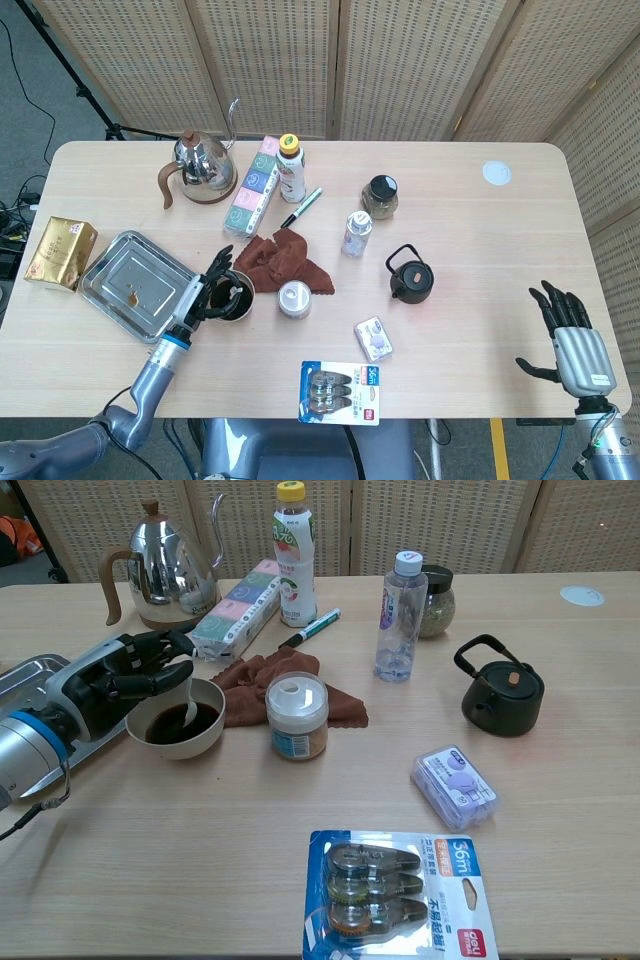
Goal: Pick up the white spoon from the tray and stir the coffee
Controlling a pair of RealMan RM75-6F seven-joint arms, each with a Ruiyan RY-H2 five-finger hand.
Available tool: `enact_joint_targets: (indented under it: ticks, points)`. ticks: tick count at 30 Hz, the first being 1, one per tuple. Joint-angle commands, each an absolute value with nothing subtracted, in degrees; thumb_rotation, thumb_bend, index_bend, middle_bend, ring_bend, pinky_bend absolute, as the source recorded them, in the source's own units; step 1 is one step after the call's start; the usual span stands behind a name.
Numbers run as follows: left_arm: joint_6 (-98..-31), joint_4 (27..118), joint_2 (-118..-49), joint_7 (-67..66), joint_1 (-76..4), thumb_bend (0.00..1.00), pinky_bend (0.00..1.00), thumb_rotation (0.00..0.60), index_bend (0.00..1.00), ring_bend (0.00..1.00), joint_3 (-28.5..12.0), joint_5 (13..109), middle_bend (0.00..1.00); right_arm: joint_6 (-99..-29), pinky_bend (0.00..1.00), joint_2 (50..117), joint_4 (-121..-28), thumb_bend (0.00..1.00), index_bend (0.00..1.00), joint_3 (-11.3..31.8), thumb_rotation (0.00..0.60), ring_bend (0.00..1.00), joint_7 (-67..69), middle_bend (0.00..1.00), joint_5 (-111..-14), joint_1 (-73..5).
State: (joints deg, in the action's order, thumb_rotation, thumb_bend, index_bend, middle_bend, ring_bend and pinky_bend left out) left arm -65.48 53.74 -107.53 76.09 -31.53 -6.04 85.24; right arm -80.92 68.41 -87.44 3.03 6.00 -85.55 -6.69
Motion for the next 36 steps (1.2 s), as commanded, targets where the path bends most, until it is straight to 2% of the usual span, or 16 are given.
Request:
enact_joint_targets:
  ticks: [1,20,23,25,28,31,34,36]
  points:
    - [-64.4,53.1,-108.3,75.2,-32.4,0.47,0.0,0.6,0.69,0.0,-6.7,84.8,0.0,-80.9,0.0,68.4,-87.4,0.0,0.0,3.1,0.6,0.0,6.0,0.0,-85.5,-6.7]
    - [-66.0,54.6,-109.1,71.0,-32.3,0.47,0.0,0.6,0.68,0.0,-5.6,86.1,0.0,-81.1,0.0,68.1,-87.6,0.0,0.0,3.2,0.6,0.0,6.5,0.0,-85.6,-6.7]
    - [-66.1,54.5,-108.8,70.2,-32.4,0.43,0.0,0.6,0.48,0.0,-5.4,86.4,0.0,-81.1,0.0,68.2,-87.6,0.0,0.0,3.1,0.6,0.0,6.4,0.0,-85.6,-6.7]
    - [-65.8,54.7,-108.5,69.9,-32.6,0.39,0.0,0.6,0.29,0.0,-5.0,86.7,0.0,-81.1,0.0,68.2,-87.6,0.0,0.0,3.1,0.6,0.0,6.4,0.0,-85.6,-6.7]
    - [-65.5,55.0,-108.1,69.7,-32.7,0.28,0.0,0.6,0.13,0.0,-4.7,87.1,0.0,-81.1,0.0,68.2,-87.7,0.0,0.0,3.1,0.6,0.0,6.4,0.0,-85.7,-6.7]
    - [-65.8,55.4,-107.7,69.5,-32.8,0.19,0.0,0.6,0.05,0.0,-4.4,87.5,0.0,-81.3,0.0,68.2,-87.7,0.0,0.0,3.1,0.6,0.0,6.3,0.0,-85.7,-6.6]
    - [-67.1,56.5,-106.7,68.8,-32.4,0.16,0.0,0.6,0.03,0.0,-4.1,88.0,0.0,-81.3,0.0,68.1,-87.8,0.0,0.0,3.1,0.6,0.0,6.4,0.0,-85.8,-6.6]
    - [-71.0,58.9,-104.4,65.5,-31.3,0.16,0.0,0.6,0.02,0.0,-3.7,89.6,0.0,-81.5,0.0,68.0,-87.9,0.0,0.0,3.0,0.6,0.0,6.3,0.0,-86.0,-6.6]
